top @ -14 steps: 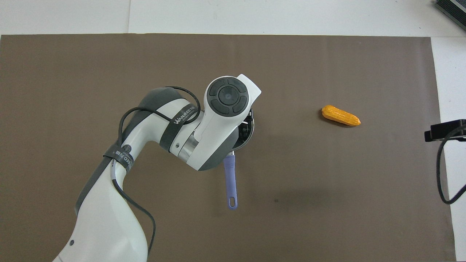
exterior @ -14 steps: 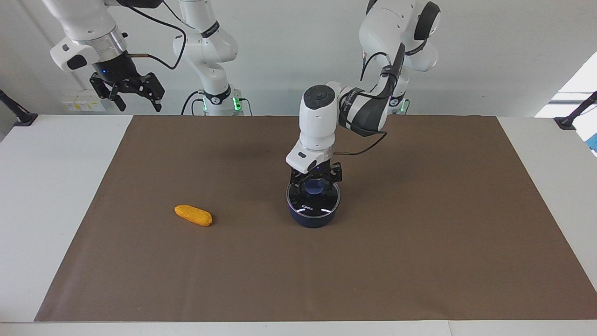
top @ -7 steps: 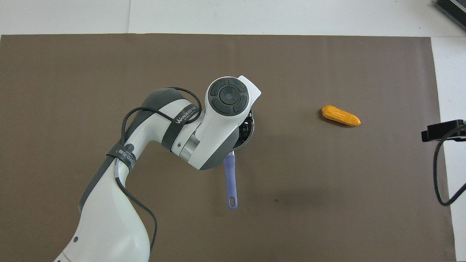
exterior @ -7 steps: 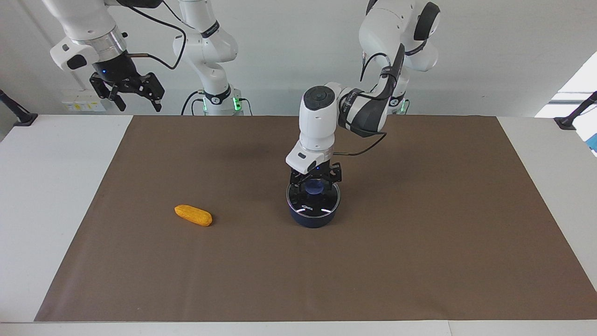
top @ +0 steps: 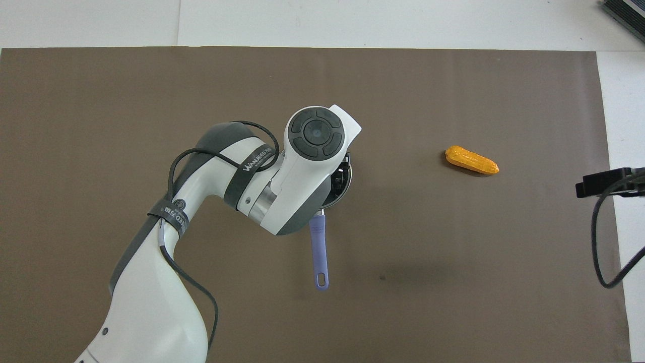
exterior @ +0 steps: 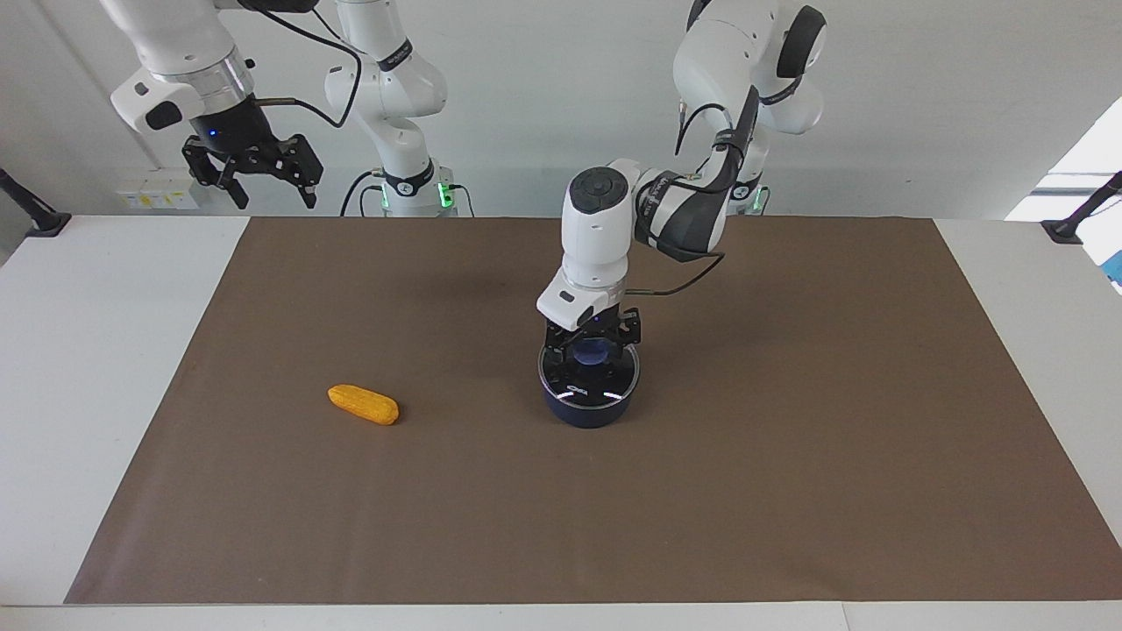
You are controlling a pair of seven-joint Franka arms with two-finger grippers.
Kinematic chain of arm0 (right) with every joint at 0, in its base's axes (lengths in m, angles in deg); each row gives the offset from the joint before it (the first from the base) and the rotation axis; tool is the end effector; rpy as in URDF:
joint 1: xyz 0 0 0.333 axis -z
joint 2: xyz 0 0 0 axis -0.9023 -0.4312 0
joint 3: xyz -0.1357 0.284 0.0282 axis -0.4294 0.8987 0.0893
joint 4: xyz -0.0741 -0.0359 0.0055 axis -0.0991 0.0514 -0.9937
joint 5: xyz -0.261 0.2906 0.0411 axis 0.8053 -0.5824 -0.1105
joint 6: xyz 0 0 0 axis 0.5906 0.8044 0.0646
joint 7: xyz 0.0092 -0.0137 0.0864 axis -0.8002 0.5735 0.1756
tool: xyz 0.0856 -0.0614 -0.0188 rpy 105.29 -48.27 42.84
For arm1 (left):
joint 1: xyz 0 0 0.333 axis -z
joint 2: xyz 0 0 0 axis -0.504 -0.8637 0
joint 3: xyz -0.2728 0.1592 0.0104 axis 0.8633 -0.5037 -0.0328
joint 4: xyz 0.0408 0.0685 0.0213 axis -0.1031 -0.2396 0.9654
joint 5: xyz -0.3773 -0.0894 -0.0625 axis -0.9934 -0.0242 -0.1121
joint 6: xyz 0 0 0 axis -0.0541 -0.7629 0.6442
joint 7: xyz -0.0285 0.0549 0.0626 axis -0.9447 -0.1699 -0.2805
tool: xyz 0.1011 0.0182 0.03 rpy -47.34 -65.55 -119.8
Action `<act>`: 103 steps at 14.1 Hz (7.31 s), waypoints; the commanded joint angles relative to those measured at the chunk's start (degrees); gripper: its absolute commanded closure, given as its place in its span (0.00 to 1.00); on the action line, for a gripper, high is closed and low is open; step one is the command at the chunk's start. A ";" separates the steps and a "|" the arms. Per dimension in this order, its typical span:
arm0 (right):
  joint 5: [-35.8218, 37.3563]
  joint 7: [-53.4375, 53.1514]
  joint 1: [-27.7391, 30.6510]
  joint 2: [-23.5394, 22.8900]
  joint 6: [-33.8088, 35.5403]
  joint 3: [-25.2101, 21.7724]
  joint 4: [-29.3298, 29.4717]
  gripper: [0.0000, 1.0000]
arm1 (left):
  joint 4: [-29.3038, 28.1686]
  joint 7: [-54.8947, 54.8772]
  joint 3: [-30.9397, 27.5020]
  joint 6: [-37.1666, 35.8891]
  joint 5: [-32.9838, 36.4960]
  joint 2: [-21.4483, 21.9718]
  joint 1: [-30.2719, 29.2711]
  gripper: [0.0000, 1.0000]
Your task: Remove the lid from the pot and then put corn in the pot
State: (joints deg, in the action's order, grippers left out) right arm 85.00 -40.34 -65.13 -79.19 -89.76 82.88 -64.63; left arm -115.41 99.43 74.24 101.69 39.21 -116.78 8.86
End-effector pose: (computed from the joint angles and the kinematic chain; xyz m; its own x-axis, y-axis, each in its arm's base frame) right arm 0.5154 -0.0243 0.6462 0.9993 0.0277 -0.0241 0.0274 -0.9995 -0.0130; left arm 0.5546 -0.4366 0.4061 0.9964 -0.0178 0.0834 -0.0170 -0.9998 -0.0106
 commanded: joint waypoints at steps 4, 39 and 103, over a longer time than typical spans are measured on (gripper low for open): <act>0.15 1.76 0.49 1.43 -0.51 0.10 -2.18 0.00 | -0.15 0.15 0.14 -0.25 -0.70 0.18 -0.36 0.42; -1.34 45.91 -2.40 -25.19 -39.42 0.89 -8.50 0.00 | 1.61 0.07 -1.70 -9.56 0.71 6.95 -3.43 0.95; 0.77 -40.60 -33.52 -42.08 -27.40 2.91 19.97 1.00 | -8.50 -48.01 -1.71 -28.64 -6.24 31.73 -35.87 0.00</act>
State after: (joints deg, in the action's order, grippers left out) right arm 85.43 -81.26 -99.29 -120.52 -116.30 84.92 -45.14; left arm -123.22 52.47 72.25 73.83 33.55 -85.92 -26.29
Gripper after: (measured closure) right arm 0.604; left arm 0.000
